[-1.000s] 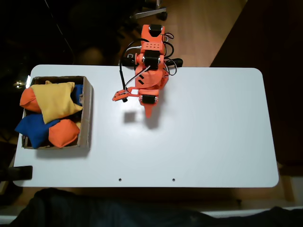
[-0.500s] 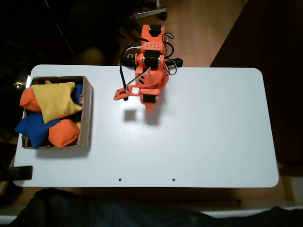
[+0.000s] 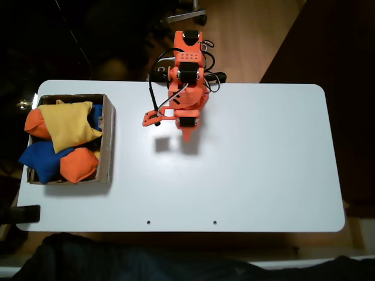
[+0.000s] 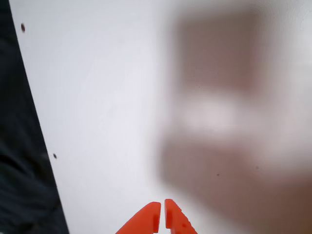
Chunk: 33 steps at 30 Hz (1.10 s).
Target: Grasp a bag and put it in the box.
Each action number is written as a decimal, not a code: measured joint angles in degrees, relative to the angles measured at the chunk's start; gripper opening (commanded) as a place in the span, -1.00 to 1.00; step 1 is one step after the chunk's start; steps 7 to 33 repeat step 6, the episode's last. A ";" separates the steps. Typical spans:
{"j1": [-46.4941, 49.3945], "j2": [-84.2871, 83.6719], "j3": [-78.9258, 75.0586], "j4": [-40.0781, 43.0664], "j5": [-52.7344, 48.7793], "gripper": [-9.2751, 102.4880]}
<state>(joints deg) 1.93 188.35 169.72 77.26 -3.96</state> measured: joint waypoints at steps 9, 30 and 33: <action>-0.79 0.00 0.00 0.00 -0.79 -0.84; -0.79 0.00 0.00 0.00 -0.79 -0.84; -0.79 0.00 0.00 0.00 -0.79 -0.84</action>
